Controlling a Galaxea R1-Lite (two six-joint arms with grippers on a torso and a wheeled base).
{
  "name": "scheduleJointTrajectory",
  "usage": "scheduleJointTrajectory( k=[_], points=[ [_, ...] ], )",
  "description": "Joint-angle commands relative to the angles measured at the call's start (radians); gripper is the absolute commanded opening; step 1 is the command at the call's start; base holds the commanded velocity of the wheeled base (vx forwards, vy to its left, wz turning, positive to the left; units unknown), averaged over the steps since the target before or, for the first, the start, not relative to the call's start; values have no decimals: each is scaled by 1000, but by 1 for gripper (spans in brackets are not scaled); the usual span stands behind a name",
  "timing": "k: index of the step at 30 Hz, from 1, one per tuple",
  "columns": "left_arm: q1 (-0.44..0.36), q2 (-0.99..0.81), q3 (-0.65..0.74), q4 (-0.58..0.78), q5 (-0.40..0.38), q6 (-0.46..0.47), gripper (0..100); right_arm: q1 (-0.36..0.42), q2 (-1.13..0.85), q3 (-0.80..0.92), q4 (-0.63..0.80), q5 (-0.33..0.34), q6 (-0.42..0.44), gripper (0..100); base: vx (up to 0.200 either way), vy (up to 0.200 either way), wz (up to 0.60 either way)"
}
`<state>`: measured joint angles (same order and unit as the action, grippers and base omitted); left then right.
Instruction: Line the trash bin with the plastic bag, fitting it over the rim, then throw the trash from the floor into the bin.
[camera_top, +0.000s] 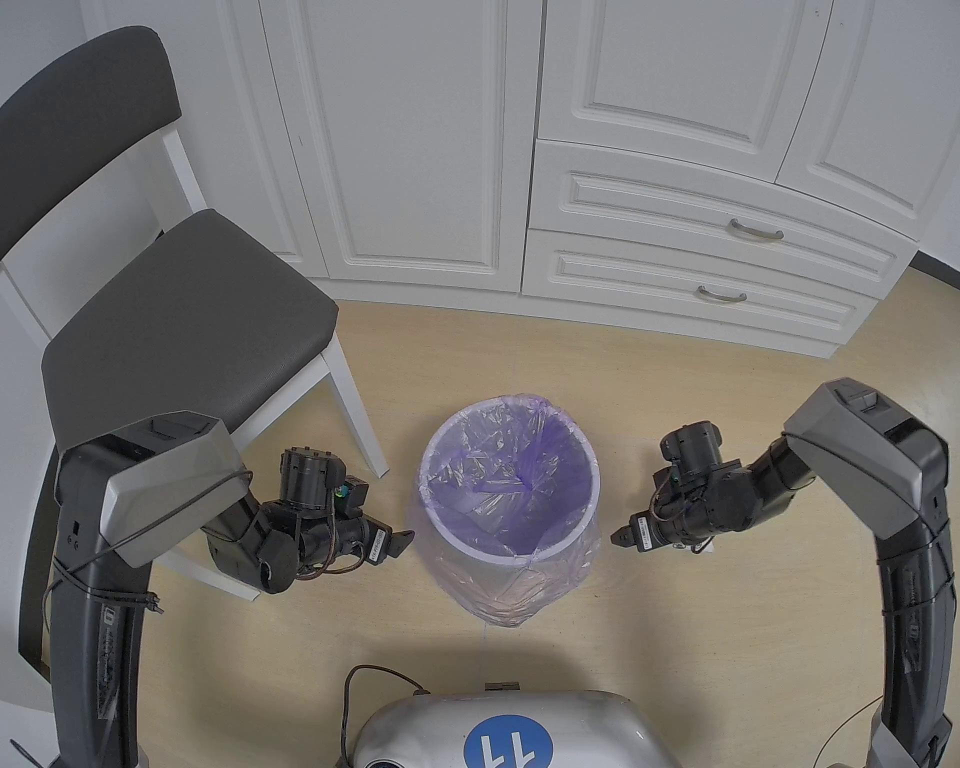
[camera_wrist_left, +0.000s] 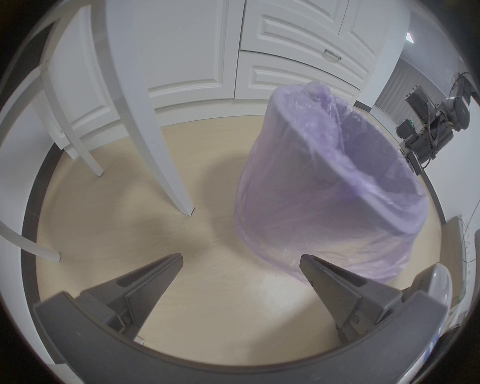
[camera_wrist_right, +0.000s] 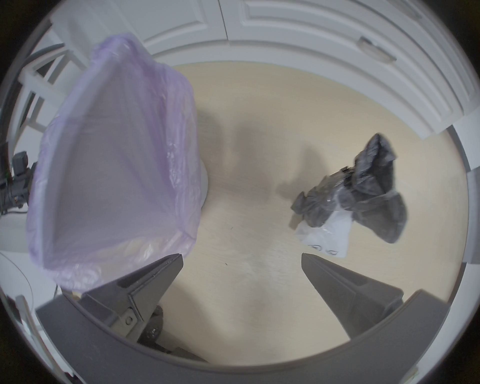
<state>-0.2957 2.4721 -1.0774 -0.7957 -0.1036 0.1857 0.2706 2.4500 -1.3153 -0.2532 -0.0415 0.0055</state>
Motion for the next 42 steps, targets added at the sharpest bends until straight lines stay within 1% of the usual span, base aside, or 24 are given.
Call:
scheduleJointTrajectory(
  k=[1,4,8,10,11,13,16,18,19,23,24,25,26,27,29,32,37,42],
  points=[
    [-28,-240,212,-56,24,1,100,-21,-315,357,-239,-34,-98,100,0,0,0],
    [-28,-308,231,-40,32,4,100,-11,-393,438,-290,-31,-95,100,0,0,0],
    [-39,-371,266,-34,30,8,100,-11,-422,499,-301,-23,-81,100,0,0,0],
    [-48,-389,266,-34,27,6,100,-11,-433,525,-311,-17,-55,100,0,0,0],
    [-48,-389,266,-34,27,6,100,-11,-433,525,-311,-17,-55,100,0,0,0],
    [-68,-384,234,-34,22,3,100,-22,-437,536,-367,-17,-42,100,0,0,0],
    [-111,-321,145,-16,32,1,100,-11,-482,587,-422,-26,-50,100,0,0,0],
    [-126,-277,70,20,33,4,100,-4,-511,610,-434,-29,-56,100,0,0,0],
    [-128,-274,63,24,33,4,100,-2,-514,611,-434,-29,-56,100,0,0,0],
    [-157,-174,-165,204,35,6,100,-2,-585,640,-436,-28,-65,100,0,0,0],
    [-158,-168,-179,213,36,6,100,-2,-588,640,-436,-29,-65,100,0,0,0],
    [-161,-137,-237,250,48,8,100,-5,-594,642,-436,-29,-67,100,0,0,0],
    [-161,-137,-237,250,48,8,100,-5,-594,642,-436,-29,-67,100,0,0,0],
    [-169,-75,-351,322,84,14,100,-5,-597,645,-436,-29,-67,100,0,0,0],
    [-172,-39,-409,372,94,29,100,-7,-598,648,-436,-29,-67,100,0,0,0],
    [-169,25,-503,460,96,81,100,-14,-598,647,-436,-29,-67,100,0,0,0],
    [-169,82,-553,471,94,87,100,-34,-595,642,-436,-21,-68,100,0,0,0],
    [-161,154,-671,477,102,92,100,-41,-585,634,-436,-21,-67,100,0,0,0]
  ],
)
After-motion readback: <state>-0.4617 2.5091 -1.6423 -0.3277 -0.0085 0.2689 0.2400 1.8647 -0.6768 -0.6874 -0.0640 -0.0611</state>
